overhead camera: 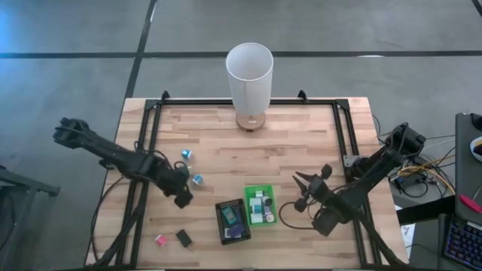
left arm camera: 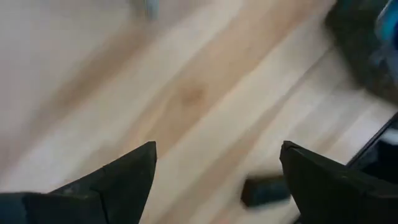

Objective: Pick & Place Office items
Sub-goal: Put the black digital clock into the black bin

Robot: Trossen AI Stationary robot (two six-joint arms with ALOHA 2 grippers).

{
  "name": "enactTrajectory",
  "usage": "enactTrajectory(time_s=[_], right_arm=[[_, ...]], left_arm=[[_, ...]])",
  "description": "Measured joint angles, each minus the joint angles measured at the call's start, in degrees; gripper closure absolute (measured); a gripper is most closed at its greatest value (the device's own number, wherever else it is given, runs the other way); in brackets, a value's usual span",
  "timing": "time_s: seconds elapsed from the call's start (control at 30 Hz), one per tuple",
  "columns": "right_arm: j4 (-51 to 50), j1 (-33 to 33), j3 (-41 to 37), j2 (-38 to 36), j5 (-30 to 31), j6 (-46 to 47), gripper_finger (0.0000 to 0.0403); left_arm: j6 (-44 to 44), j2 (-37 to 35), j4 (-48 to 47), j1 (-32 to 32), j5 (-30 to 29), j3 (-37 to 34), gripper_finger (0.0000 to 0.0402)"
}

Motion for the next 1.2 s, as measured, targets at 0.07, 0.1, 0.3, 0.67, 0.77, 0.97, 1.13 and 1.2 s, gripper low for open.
enactTrajectory(time_s=[0.07, 0.1, 0.3, 0.67, 0.77, 0.97, 1.13, 1.2], right_arm=[[-0.17, 0.00, -0.06, -0.02, -0.53, -0.19, 0.0323], [-0.12, 0.00, -0.06, -0.02, -0.78, -0.27, 0.0321], [-0.12, 0.00, -0.92, -0.02, -2.19, 0.37, 0.0314], [0.26, 0.00, -3.02, -0.02, -8.45, 3.96, 0.0324], [0.60, 0.02, -3.57, -0.02, -9.80, 4.94, 0.0327], [1.22, 0.02, -4.17, -0.02, -11.40, 5.05, 0.0325], [1.42, 0.02, -4.17, -0.04, -11.23, 5.01, 0.0318], [1.42, 0.00, -4.17, -0.04, -10.96, 5.01, 0.0316]], left_arm=[[-0.05, 3.18, -4.77, -0.12, 2.46, 4.13, 0.0062], [0.07, 4.87, -6.17, -0.17, 2.88, 6.06, 0.0062], [7.03, 14.11, -6.23, -1.08, 3.33, 15.47, 0.0062], [38.77, 31.30, -8.82, -11.61, 11.55, 22.21, 0.0062], [47.92, 35.17, -10.12, -14.82, 15.03, 22.01, 0.0062], [55.26, 40.66, -14.18, -17.85, 14.89, 22.97, 0.0062], [58.15, 41.00, -18.09, -18.15, 8.48, 25.01, 0.0062], [58.74, 40.46, -19.01, -18.11, 2.69, 26.04, 0.0062]])
